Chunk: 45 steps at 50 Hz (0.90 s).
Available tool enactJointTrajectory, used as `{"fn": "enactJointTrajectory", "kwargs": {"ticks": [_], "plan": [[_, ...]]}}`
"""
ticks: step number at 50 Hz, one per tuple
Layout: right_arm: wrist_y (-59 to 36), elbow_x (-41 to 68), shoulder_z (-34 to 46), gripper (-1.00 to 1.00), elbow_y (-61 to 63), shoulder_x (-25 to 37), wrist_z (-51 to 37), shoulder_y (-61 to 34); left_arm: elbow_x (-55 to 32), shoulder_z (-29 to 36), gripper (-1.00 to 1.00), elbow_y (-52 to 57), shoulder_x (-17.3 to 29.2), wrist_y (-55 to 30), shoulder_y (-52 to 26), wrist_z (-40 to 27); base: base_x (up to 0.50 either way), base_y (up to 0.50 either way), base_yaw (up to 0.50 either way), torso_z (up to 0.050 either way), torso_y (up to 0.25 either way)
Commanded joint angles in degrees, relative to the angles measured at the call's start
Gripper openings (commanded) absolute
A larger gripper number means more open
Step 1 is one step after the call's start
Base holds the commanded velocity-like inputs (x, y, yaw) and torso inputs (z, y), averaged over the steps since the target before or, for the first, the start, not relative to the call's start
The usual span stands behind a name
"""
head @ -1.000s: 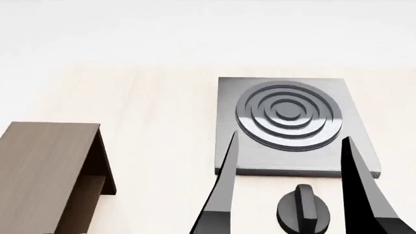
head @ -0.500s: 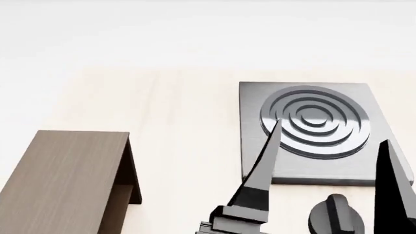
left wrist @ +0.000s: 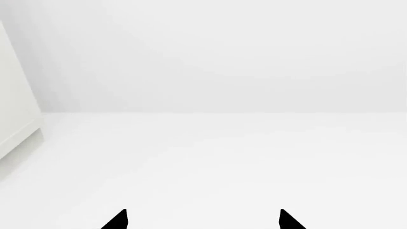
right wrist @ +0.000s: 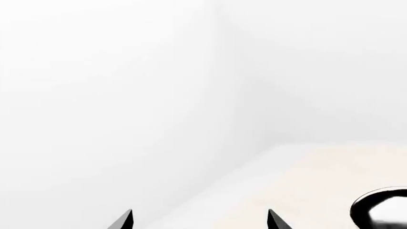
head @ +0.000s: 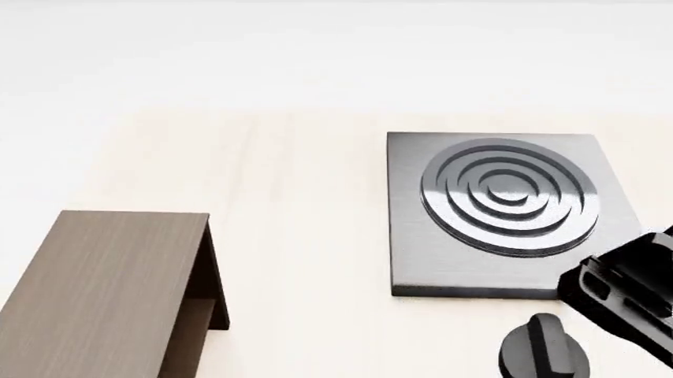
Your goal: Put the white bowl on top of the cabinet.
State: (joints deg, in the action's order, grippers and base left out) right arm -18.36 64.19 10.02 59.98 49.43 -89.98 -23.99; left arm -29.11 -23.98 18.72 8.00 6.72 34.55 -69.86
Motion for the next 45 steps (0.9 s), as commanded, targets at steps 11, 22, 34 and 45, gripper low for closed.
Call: {"fn": "enactJointTrajectory", "kwargs": {"ticks": [11,22,34,45], "plan": [[-11.46,23.68,-38.76,1.00,0.01,-5.46,-0.01,10.10,-0.25,0.04,1.00,-0.53,0.02,0.33,0.10,-0.05,0.00,0.00,0.00,0.000,0.000],[-9.93,27.65,-51.82,1.00,0.01,5.71,-0.01,21.83,-0.20,0.27,1.00,-0.63,0.22,0.20,0.07,-0.35,0.00,0.00,0.00,0.000,0.000],[10.41,26.94,-72.10,1.00,0.01,17.12,-0.01,57.91,-0.40,0.32,1.00,-0.78,0.26,0.61,0.25,-0.41,0.00,0.00,0.00,0.000,0.000],[11.12,25.68,-73.13,1.00,0.01,9.96,-0.01,61.54,-0.53,0.48,1.00,-0.91,0.40,0.84,0.34,-0.54,0.00,0.00,0.00,0.000,0.000]]}}
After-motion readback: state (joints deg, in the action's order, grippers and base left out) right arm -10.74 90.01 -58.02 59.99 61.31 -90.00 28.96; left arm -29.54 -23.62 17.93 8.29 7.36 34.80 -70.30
